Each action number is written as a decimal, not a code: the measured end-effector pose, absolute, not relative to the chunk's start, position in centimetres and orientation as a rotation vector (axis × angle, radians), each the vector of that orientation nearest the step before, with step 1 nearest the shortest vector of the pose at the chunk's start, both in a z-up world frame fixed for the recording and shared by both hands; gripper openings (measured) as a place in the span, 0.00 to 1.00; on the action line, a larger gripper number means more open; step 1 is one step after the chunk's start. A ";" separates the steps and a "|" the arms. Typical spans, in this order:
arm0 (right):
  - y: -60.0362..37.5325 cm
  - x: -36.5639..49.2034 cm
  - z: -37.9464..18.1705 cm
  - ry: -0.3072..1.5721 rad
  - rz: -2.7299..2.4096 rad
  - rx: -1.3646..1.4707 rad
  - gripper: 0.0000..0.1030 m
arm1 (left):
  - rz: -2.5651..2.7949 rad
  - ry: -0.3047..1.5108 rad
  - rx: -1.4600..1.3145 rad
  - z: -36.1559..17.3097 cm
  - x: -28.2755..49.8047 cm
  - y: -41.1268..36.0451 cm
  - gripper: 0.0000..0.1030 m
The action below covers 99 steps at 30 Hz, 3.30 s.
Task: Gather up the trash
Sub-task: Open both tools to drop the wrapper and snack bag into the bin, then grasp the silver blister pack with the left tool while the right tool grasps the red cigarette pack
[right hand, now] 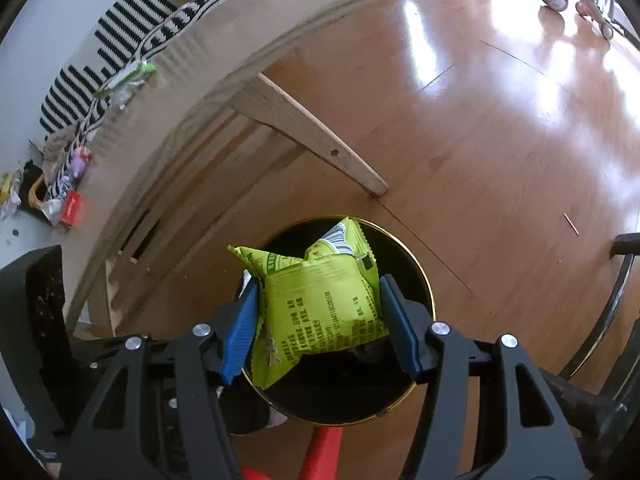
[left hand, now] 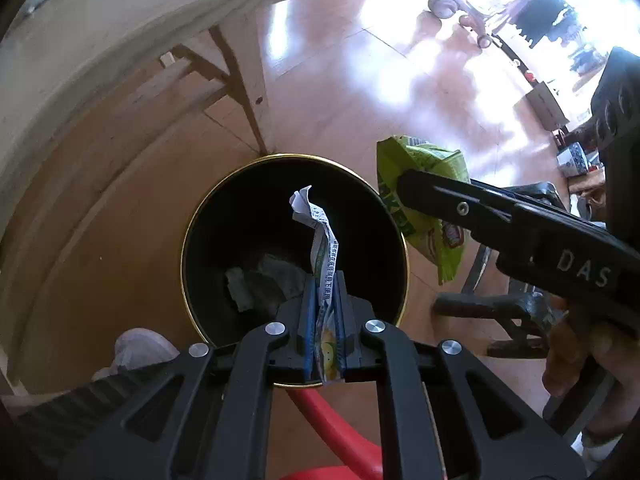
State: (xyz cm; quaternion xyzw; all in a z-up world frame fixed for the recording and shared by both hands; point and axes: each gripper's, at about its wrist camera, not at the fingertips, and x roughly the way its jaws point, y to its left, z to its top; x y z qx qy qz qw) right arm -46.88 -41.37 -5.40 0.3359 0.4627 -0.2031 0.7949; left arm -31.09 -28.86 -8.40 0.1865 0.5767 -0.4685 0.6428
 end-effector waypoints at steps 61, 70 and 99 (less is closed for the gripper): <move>-18.4 -13.2 2.0 0.906 0.190 -0.053 0.94 | -0.204 1.051 -0.176 0.6 5.9 0.5 0.94; -16.4 -8.2 0.5 0.941 0.260 -0.110 0.95 | -0.173 1.050 -0.243 0.5 4.6 6.0 0.94; -15.0 -3.6 0.7 0.911 0.351 -0.142 0.62 | -0.247 0.965 0.106 0.4 4.5 3.0 0.32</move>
